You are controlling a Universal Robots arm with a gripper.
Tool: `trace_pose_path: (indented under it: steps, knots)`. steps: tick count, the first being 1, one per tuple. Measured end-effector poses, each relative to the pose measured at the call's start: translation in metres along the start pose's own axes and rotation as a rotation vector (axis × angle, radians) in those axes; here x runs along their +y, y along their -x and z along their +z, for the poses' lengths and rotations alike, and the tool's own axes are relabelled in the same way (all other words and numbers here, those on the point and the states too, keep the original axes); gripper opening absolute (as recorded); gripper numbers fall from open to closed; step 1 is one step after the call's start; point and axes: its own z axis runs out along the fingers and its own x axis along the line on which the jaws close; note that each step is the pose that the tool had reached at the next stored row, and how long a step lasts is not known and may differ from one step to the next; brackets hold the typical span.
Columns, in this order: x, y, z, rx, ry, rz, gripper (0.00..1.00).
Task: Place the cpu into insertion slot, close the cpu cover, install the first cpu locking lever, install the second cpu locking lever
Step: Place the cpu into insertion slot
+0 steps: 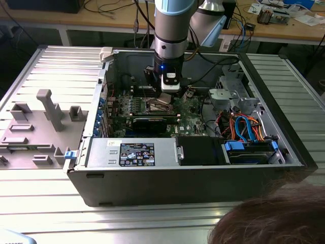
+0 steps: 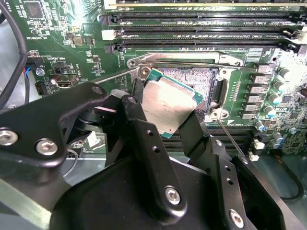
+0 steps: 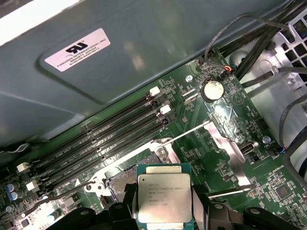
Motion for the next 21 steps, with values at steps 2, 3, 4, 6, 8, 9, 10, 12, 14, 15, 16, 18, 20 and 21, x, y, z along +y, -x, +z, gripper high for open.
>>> trace_pose_path:
  steps: [2, 3, 4, 6, 8, 9, 10, 12, 14, 15, 16, 18, 20, 21]
  knots:
    - [0.0, 0.0, 0.0, -0.0006, 0.0001, 0.007, 0.55]
    - [0.0, 0.0, 0.0, -0.0007, 0.0002, 0.008, 0.55]
    - [0.0, 0.0, 0.0, -0.0008, 0.0002, 0.01, 0.55]
    - [0.0, 0.0, 0.0, -0.0013, 0.0003, 0.015, 0.55]
    - [0.0, 0.0, 0.0, -0.0016, 0.0004, 0.018, 0.55]
    - [0.0, 0.0, 0.0, -0.0018, 0.0005, 0.022, 0.55]
    - [0.0, 0.0, 0.0, -0.002, 0.0004, 0.024, 0.55]
    - [0.0, 0.0, 0.0, -0.0025, 0.0006, 0.029, 0.55]
    - [0.0, 0.0, 0.0, -0.0027, 0.0006, 0.032, 0.55]
    - [0.0, 0.0, 0.0, -0.003, 0.0007, 0.035, 0.55]
    - [0.0, 0.0, 0.0, -0.0032, 0.0007, 0.037, 0.55]
    - [0.0, 0.0, 0.0, -0.0035, 0.0008, 0.041, 0.55]
    - [0.0, 0.0, 0.0, -0.004, 0.0009, 0.047, 0.55]
    - [0.0, 0.0, 0.0, -0.0043, 0.001, 0.05, 0.55]
